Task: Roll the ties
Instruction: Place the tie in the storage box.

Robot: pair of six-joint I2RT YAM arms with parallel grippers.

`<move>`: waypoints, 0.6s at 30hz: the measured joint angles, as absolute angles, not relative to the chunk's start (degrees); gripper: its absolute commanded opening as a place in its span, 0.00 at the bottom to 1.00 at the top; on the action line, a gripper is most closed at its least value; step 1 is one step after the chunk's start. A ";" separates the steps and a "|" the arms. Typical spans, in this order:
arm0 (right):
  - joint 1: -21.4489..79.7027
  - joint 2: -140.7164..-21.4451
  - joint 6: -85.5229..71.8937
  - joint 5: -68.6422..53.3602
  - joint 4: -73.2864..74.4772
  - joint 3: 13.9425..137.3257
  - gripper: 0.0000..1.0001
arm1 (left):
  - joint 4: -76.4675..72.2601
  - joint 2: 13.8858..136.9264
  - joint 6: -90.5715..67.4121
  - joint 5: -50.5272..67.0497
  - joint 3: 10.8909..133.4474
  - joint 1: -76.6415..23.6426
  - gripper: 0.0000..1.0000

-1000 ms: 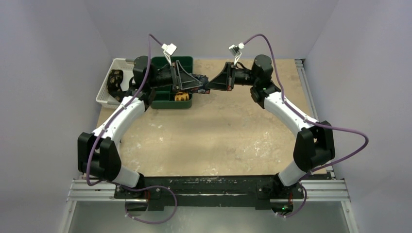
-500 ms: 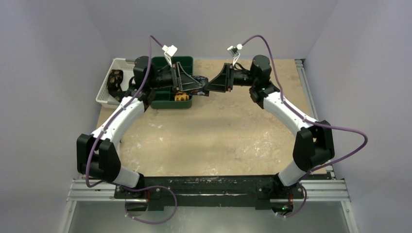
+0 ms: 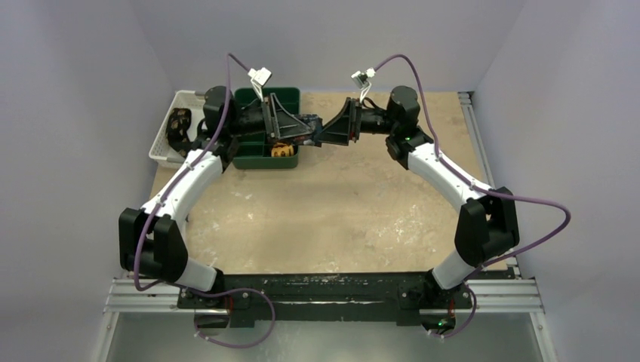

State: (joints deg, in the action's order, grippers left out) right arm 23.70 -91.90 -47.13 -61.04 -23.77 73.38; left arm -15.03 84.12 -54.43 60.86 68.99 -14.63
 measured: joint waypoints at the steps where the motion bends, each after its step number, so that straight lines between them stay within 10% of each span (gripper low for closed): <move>1: 23.73 -91.90 -47.11 -61.06 -23.79 73.38 0.97 | -14.68 84.12 -54.43 60.86 68.99 -14.41 0.00; 9: 23.68 -91.90 -46.78 -60.99 -23.38 73.41 0.99 | -3.70 84.33 -47.05 60.23 70.48 -11.90 0.00; 18: 20.88 -91.90 -44.51 -60.31 -20.60 74.13 0.99 | 45.71 94.59 8.10 51.09 99.09 -6.33 0.00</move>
State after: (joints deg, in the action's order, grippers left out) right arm 20.88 -91.90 -44.51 -60.31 -20.60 74.13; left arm 45.71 94.59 8.10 51.09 99.09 -6.33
